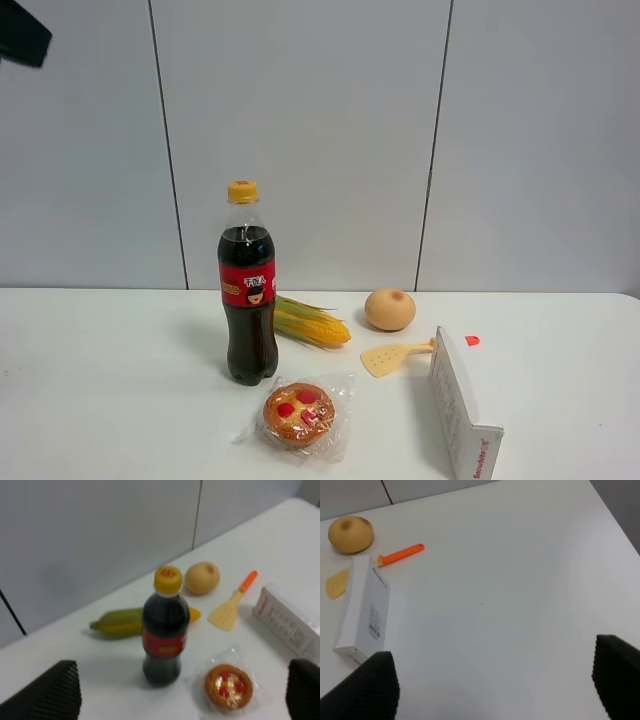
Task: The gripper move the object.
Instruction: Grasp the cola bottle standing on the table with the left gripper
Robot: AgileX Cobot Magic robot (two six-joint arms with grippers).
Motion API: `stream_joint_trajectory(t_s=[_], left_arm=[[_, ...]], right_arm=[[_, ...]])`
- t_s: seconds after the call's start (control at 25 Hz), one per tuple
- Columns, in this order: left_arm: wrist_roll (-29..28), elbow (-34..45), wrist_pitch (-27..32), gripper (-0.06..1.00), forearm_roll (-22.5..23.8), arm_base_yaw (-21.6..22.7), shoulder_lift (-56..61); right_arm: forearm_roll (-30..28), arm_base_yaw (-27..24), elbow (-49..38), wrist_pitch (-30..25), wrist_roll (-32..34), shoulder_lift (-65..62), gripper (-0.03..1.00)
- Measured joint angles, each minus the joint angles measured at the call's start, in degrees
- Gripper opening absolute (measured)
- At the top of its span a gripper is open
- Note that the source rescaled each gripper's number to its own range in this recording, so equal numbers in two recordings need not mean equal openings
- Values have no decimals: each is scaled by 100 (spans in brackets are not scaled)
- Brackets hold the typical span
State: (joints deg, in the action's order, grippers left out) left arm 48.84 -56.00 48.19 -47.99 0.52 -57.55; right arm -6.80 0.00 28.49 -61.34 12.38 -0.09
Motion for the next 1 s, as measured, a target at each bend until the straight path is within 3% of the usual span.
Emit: stream_joint_trajectory(t_s=[0.24, 0.36, 0.52, 0.72, 1.0], left_arm=[[-524, 0, 38, 56, 527, 0, -612], [-650, 223, -291, 56, 663, 0, -727], [-598, 869, -1143, 56, 706, -238, -747], [-130, 1500, -2445, 56, 723, -889, -747], [-65, 2132, -4202, 56, 780, -1726, -741]], right_arm=[[0, 0, 0, 0, 0, 0, 100], [0, 0, 0, 0, 0, 0, 100], [0, 0, 0, 0, 0, 0, 100], [0, 0, 0, 0, 0, 0, 100], [0, 0, 0, 0, 0, 0, 100]])
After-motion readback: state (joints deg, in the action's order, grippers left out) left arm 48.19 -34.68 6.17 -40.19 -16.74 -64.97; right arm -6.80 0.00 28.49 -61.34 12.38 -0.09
